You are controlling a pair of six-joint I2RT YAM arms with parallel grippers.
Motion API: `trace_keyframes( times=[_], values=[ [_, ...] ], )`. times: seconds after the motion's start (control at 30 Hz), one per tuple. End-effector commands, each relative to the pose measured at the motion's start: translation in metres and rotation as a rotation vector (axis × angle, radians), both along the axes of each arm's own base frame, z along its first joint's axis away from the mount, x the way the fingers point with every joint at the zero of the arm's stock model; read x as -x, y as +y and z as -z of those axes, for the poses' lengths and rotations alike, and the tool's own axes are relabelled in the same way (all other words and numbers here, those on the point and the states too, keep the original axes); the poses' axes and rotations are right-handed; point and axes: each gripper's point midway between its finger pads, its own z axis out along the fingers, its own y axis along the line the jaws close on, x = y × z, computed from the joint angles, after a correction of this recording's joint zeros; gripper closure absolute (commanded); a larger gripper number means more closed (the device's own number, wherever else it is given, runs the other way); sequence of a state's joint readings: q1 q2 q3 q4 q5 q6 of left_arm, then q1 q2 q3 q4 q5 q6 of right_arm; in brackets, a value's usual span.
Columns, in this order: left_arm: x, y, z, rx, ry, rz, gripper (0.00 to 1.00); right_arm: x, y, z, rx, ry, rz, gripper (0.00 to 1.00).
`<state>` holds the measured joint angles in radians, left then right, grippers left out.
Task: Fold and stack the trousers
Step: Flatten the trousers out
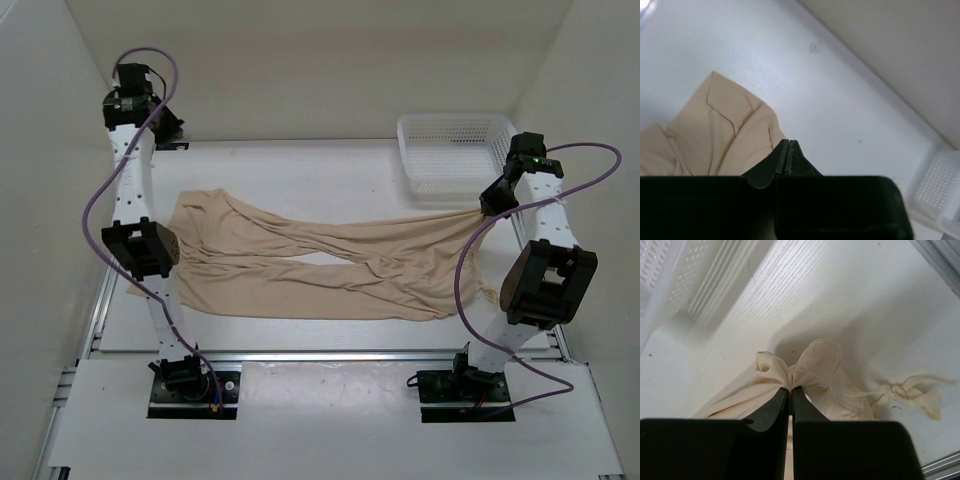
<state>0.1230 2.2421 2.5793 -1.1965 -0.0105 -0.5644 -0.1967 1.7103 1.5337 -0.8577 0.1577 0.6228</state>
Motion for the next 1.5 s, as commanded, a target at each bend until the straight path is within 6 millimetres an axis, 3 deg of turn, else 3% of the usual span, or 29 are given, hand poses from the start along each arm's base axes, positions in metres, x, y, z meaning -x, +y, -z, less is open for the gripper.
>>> trace_keyframes(
  times=[0.0, 0.13, 0.2, 0.27, 0.43, 0.57, 0.67, 0.87, 0.93, 1.0, 1.03, 1.07, 1.1, 1.2, 1.3, 1.33, 1.4, 1.47],
  values=[
    [0.012, 0.005, -0.056, -0.006, -0.123, 0.006, 0.90, 0.000, -0.005, -0.015, 0.014, -0.015, 0.011, 0.97],
    [0.011, 0.004, -0.065, -0.003, -0.155, 0.014, 0.90, 0.002, -0.005, -0.011, 0.012, -0.006, 0.011, 0.97],
    [0.007, 0.003, -0.044, 0.011, -0.109, 0.020, 0.90, 0.002, -0.005, -0.008, 0.010, 0.003, 0.011, 0.97],
    [0.002, 0.004, -0.010, 0.016, -0.029, 0.026, 0.82, 0.004, -0.004, -0.004, 0.008, 0.015, 0.011, 0.97],
    [0.007, 0.000, 0.078, -0.077, 0.208, 0.028, 0.20, 0.007, -0.003, 0.003, 0.005, 0.029, 0.011, 0.97],
    [0.009, -0.013, 0.128, -0.113, 0.325, 0.046, 0.03, 0.012, -0.003, 0.010, 0.005, 0.050, 0.003, 0.97],
    [0.006, -0.013, 0.144, -0.112, 0.348, 0.047, 0.01, 0.012, -0.003, 0.013, 0.003, 0.059, 0.003, 0.97],
    [0.010, -0.030, 0.200, -0.057, 0.451, 0.130, 0.00, 0.014, -0.002, 0.018, 0.001, 0.068, 0.002, 0.97],
    [0.014, -0.032, 0.210, -0.052, 0.481, 0.149, 0.03, 0.012, -0.003, 0.018, 0.003, 0.059, 0.003, 0.97],
    [0.015, -0.040, 0.216, -0.037, 0.491, 0.182, 0.20, 0.014, -0.002, 0.021, 0.001, 0.068, 0.002, 0.97],
    [0.017, -0.042, 0.216, -0.035, 0.500, 0.199, 0.38, 0.014, -0.002, 0.021, 0.001, 0.068, 0.002, 0.97],
    [0.017, -0.043, 0.216, -0.027, 0.499, 0.203, 0.79, 0.014, -0.002, 0.021, 0.001, 0.068, 0.002, 0.97],
    [0.017, -0.043, 0.212, -0.028, 0.490, 0.203, 0.90, 0.014, -0.002, 0.021, 0.001, 0.068, 0.002, 0.97],
    [0.011, -0.036, 0.186, -0.067, 0.442, 0.171, 0.90, 0.014, -0.002, 0.021, 0.001, 0.068, 0.002, 0.97],
    [-0.004, -0.033, 0.125, -0.085, 0.288, 0.129, 0.90, 0.012, -0.007, 0.017, 0.003, 0.056, 0.012, 0.97],
    [-0.009, -0.033, 0.097, -0.092, 0.216, 0.126, 0.90, 0.008, -0.007, 0.012, 0.006, 0.043, 0.012, 0.97],
    [-0.022, -0.031, 0.060, -0.099, 0.103, 0.096, 0.90, -0.002, -0.008, 0.001, -0.016, 0.001, 0.016, 0.97],
    [-0.026, -0.029, 0.041, -0.082, 0.046, 0.090, 0.90, -0.011, -0.010, -0.012, -0.010, -0.029, 0.016, 0.97]
  ],
)
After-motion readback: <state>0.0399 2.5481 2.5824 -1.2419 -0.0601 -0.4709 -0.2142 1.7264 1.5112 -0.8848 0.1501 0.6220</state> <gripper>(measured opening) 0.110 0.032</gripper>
